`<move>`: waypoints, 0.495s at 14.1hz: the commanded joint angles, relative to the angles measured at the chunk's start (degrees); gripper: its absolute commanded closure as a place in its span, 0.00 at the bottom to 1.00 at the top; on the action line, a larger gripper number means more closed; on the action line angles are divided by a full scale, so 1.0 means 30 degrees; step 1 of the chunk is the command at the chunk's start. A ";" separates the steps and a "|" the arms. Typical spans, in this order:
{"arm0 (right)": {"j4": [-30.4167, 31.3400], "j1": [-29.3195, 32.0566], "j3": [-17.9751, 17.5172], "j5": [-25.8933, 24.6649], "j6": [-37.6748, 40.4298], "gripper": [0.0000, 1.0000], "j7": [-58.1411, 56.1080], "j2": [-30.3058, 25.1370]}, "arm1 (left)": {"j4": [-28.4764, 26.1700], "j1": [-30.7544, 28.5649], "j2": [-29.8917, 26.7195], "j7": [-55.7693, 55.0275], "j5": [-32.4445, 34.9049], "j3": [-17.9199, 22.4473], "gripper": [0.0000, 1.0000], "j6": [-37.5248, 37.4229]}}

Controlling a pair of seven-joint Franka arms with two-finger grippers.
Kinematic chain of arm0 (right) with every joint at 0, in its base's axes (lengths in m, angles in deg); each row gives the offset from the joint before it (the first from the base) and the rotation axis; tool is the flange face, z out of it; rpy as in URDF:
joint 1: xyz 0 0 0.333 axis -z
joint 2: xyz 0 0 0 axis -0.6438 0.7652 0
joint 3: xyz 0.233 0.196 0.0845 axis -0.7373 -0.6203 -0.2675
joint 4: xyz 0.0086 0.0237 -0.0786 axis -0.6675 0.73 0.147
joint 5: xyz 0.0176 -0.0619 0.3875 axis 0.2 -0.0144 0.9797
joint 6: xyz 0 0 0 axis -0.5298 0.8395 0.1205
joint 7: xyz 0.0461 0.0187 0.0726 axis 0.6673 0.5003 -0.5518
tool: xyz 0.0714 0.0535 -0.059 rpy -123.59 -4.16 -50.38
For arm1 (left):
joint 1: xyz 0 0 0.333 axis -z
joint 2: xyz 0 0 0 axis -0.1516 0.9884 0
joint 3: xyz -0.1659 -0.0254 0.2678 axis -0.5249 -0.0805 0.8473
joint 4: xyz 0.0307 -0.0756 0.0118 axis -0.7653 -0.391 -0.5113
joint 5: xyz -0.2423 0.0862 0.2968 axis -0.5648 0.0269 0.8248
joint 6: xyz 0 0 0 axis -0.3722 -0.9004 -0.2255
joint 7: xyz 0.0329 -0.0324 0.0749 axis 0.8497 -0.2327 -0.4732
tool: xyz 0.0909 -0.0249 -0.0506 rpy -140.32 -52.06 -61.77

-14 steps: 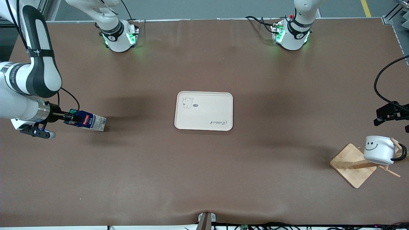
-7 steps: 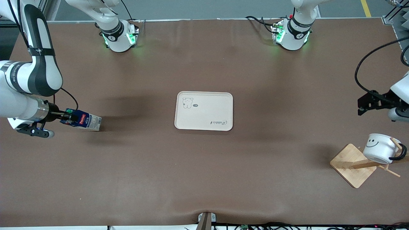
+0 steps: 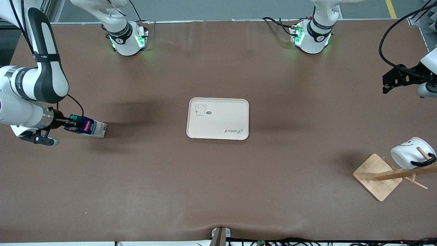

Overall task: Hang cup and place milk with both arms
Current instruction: 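Raise the left gripper away from the mug tree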

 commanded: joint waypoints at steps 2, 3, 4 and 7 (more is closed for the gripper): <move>0.0309 0.0337 -0.0414 0.0039 -0.0049 0.96 0.0234 -0.0447 | -0.1819 0.0051 -0.1892 -0.0325 -0.0340 0.0263 0.00 -0.0051; 0.0397 0.0395 -0.0385 0.0039 -0.0078 0.96 0.0002 -0.0389 | -0.1937 -0.0007 -0.2099 -0.0384 -0.0398 0.0263 0.00 -0.0051; 0.0398 0.0512 -0.0384 0.0039 -0.0049 0.90 -0.0175 -0.0388 | -0.2141 -0.0066 -0.2391 -0.0645 -0.0486 0.0292 0.00 -0.0051; 0.0369 0.0542 -0.0384 0.0039 -0.0107 0.36 -0.1522 -0.0330 | -0.2114 -0.0242 -0.2481 -0.1204 -0.0516 0.0292 0.00 -0.0051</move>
